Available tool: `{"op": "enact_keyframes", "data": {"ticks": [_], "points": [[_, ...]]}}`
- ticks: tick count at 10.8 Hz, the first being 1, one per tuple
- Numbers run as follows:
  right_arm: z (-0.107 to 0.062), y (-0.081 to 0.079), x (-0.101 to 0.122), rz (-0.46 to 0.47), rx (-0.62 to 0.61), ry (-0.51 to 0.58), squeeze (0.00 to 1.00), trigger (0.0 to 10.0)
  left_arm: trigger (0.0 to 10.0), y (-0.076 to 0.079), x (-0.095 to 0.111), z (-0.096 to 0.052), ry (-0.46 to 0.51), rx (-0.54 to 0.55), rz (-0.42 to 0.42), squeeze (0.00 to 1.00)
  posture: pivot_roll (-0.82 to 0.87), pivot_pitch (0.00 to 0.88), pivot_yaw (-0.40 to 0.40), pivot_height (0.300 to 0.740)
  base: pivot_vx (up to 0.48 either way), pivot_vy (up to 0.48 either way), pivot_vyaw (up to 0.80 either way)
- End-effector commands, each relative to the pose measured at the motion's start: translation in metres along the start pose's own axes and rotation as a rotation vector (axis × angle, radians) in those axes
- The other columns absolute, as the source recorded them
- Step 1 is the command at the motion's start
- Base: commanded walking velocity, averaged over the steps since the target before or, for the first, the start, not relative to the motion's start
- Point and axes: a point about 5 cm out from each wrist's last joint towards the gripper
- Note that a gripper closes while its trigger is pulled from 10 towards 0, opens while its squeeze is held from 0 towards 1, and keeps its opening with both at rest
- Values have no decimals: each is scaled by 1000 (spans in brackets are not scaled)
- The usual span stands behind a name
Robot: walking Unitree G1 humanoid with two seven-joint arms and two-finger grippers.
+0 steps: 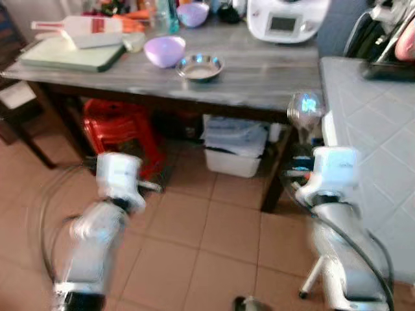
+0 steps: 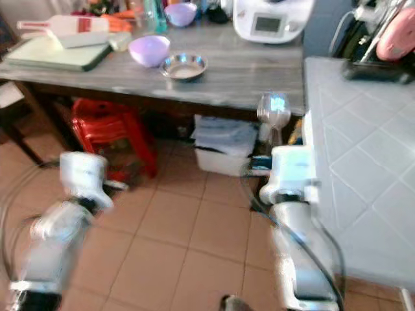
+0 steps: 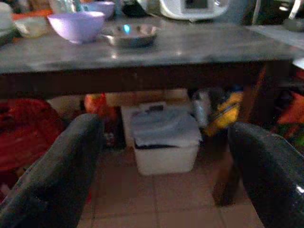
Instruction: Setting the table
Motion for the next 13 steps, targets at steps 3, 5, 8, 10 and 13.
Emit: {"op": "enact_keyframes", "data": {"ticks": [3,5,8,10,13], "points": [[0,-5,6,12,14,27,0,10000,10000,-8,2,-1,0,15,18,0,-27,105,39,740,0,432,0],[0,-4,6,13,10,27,0,10000,10000,-6,2,1,-3,7,20,0,-27,106,42,740,0,429,0],[0,-5,5,15,8,25,0,10000,10000,-5,3,1,0,2,20,0,-24,106,43,740,0,424,0],[1,-4,5,15,8,26,0,10000,10000,-5,3,2,-1,11,23,0,-23,106,42,740,0,0,0],[1,-4,5,14,9,29,0,10000,10000,1,4,2,14,-56,-7,0,-27,99,43,740,198,0,0]]}}
Point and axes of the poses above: a point about 5 cm out from each wrist's last joint towards the gripper, its own z axis pointing out of the wrist towards the gripper, its own x axis along the axis of the wrist's last joint, y = z × x, and after that the axes turned 8 degrees about z, right-handed
